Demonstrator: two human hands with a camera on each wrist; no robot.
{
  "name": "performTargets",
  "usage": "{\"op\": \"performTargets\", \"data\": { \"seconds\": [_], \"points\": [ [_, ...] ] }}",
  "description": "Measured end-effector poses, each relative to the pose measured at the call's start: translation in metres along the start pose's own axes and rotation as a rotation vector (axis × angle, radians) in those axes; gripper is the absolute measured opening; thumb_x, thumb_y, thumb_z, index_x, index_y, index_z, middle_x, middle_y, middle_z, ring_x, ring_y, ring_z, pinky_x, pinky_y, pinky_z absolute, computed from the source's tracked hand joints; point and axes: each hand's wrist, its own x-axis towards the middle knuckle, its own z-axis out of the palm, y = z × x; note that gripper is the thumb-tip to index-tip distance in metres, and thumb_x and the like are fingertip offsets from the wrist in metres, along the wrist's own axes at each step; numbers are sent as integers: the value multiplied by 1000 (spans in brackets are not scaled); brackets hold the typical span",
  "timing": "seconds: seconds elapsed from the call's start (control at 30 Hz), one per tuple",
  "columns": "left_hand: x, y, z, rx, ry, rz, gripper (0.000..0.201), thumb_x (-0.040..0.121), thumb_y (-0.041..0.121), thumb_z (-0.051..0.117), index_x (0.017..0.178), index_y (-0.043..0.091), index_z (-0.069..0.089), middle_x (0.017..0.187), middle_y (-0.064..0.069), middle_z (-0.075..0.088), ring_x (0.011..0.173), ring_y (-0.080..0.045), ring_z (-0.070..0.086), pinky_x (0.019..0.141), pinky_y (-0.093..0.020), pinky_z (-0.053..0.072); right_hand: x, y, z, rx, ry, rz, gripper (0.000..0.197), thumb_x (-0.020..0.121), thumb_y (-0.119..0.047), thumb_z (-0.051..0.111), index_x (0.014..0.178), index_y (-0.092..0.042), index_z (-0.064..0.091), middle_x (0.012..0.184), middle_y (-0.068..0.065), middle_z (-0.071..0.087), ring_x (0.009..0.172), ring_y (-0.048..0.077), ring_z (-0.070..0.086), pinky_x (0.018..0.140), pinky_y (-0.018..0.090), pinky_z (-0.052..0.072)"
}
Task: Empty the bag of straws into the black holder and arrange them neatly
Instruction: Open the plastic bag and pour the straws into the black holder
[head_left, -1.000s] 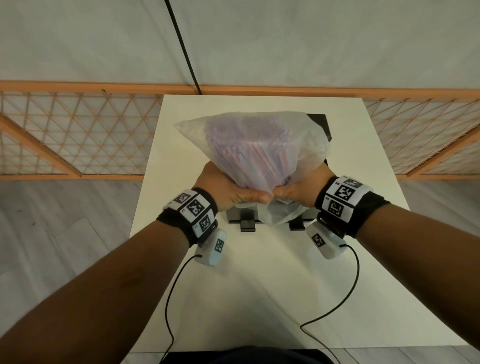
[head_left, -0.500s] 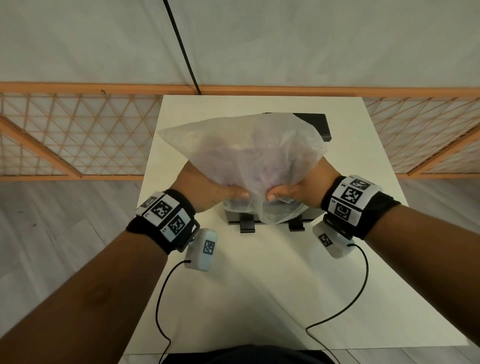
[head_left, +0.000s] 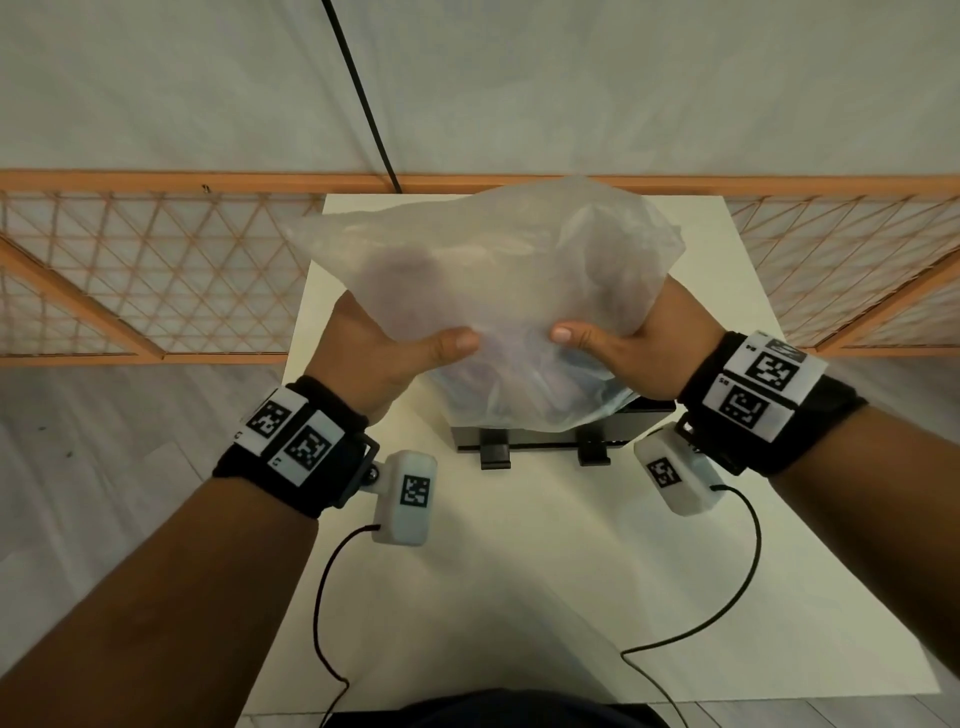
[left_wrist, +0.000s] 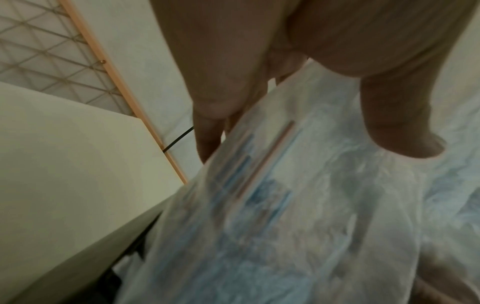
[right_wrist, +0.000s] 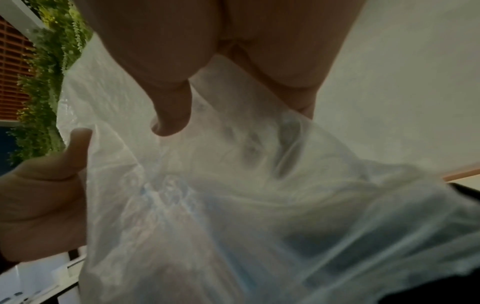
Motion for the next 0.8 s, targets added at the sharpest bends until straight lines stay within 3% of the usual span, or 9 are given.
{"op": "performTargets", "data": {
  "seconds": [0.07, 0.17, 0.3, 0.37, 0.43, 0.5, 0.6, 0.7, 0.8],
  "points": [
    [0, 2, 4, -6, 46, -10, 62, 61, 45, 95, 111, 21, 66, 102, 5, 77, 108, -21, 72, 91, -40, 58, -1, 1, 1, -59, -27, -13, 46, 89, -32, 68, 131, -17, 55, 111, -23, 57, 98, -23, 50, 84, -5, 34],
    [2, 12, 10, 2, 62, -2, 57, 80, 32, 80, 122, -1, 60, 96, 7, 75, 94, -6, 73, 79, -20, 55, -2, 2, -1, -148, -25, -17, 40, 94, -32, 61, 130, -15, 58, 117, -9, 62, 106, 0, 54, 90, 6, 36],
    [2, 24, 14, 3, 93, 34, 72, 83, 48, 75, 133, 0, 55, 112, 0, 74, 108, -15, 71, 92, -32, 57, -1, -3, -4, -141, 25, -26, 33, 96, -29, 58, 126, -15, 61, 113, -11, 61, 106, 4, 55, 92, 9, 39],
    [2, 29, 14, 21, 104, 67, 67, 88, 52, 69, 134, 5, 55, 116, 2, 74, 114, -17, 70, 100, -45, 55, -1, -8, -5, -93, 88, -41, 34, 96, -27, 59, 127, -13, 60, 112, -10, 61, 105, 1, 55, 90, 3, 38],
    [3, 34, 13, 13, 114, 113, 57, 94, 46, 62, 136, 8, 54, 118, 6, 73, 117, -15, 68, 103, -53, 53, 0, -13, -7, -45, 143, -76, 34, 97, -26, 60, 128, -12, 59, 114, -8, 62, 106, 2, 56, 93, 6, 40],
    [5, 38, 13, -41, 119, 120, 61, 91, 50, 64, 138, 12, 52, 122, 8, 72, 122, -17, 65, 107, -56, 49, 2, -17, -7, -2, 167, -107, 36, 96, -28, 59, 128, -11, 59, 116, -5, 64, 111, 7, 59, 99, 18, 44],
    [9, 36, 10, -188, 116, 44, 86, 67, 69, 79, 136, 23, 53, 125, 12, 71, 125, -13, 63, 109, -46, 48, 4, -24, -9, 51, 191, -102, 38, 93, -33, 58, 125, -12, 61, 116, -2, 67, 111, 10, 63, 99, 31, 49],
    [8, 33, 5, -288, 101, -80, 121, 49, 76, 83, 149, 19, 45, 140, 3, 63, 130, -16, 60, 105, -42, 50, 7, -33, -14, 119, 244, -117, 40, 93, -33, 60, 124, -9, 61, 115, 5, 69, 107, 10, 65, 90, 28, 54],
    [7, 29, 1, -312, 83, -115, 121, 48, 78, 82, 149, 23, 47, 141, 6, 63, 131, -14, 60, 100, -35, 51, 11, -44, -20, 151, 266, -162, 38, 94, -27, 60, 121, 1, 60, 109, 15, 69, 94, 6, 68, 72, 16, 54]
  ]
}}
